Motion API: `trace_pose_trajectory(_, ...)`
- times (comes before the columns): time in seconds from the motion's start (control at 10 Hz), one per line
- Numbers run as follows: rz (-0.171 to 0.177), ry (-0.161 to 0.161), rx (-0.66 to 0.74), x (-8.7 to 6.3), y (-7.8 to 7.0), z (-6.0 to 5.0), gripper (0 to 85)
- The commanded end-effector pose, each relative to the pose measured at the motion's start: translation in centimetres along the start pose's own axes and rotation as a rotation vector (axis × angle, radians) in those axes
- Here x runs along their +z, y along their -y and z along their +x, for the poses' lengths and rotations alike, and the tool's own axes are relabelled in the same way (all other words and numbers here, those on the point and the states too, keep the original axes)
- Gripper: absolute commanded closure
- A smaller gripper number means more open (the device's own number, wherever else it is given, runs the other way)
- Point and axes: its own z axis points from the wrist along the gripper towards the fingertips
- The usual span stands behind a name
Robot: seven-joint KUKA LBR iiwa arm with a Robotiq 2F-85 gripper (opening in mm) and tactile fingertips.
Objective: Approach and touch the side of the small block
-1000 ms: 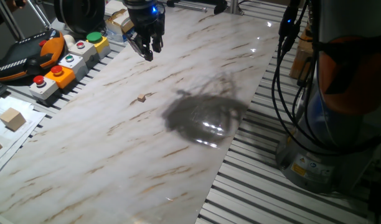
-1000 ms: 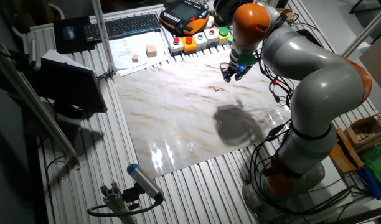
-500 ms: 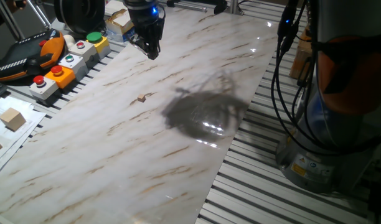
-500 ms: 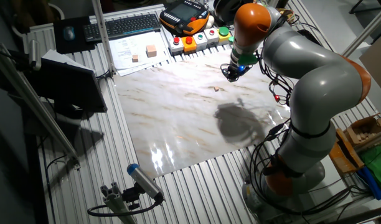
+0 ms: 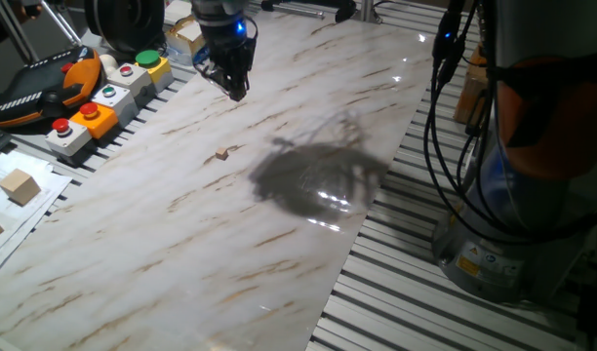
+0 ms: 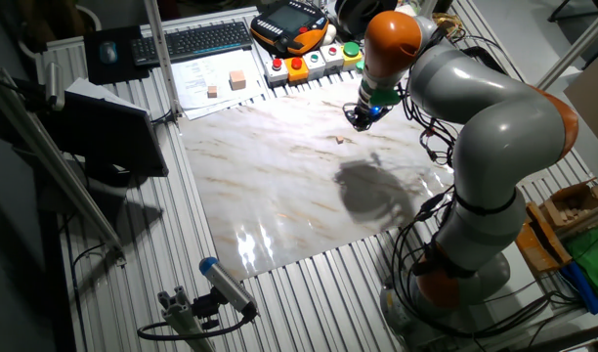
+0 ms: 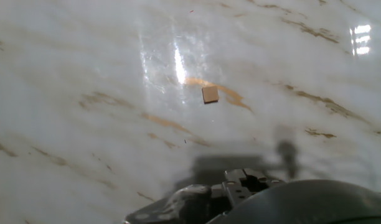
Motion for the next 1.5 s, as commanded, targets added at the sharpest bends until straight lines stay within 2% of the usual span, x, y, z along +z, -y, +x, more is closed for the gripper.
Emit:
trace_pose_trajectory(0.0, 0.007, 0.012, 0.002, 0.7, -0.2, 0.1, 84.3)
trace_pose_trajectory(0.4, 0.001, 0.016, 0.039, 2.9, -0.7, 0.2, 84.3)
trace_pose_trajectory(0.7, -0.014, -0.008, 0.076, 4.6, -1.2, 0.0, 84.3)
trace_pose_trajectory(0.8, -0.021, -0.003, 0.091, 5.5, -1.5, 0.1, 84.3)
trace_pose_trajectory(0.9, -0.013, 0.004, 0.096, 6.0, -1.6, 0.1, 84.3)
trace_pose_trajectory(1.1, 0.007, 0.004, 0.102, 6.3, -1.7, 0.2, 84.3)
trace_pose_trajectory(1.4, 0.008, -0.008, 0.082, 7.0, -1.8, 0.1, 84.3)
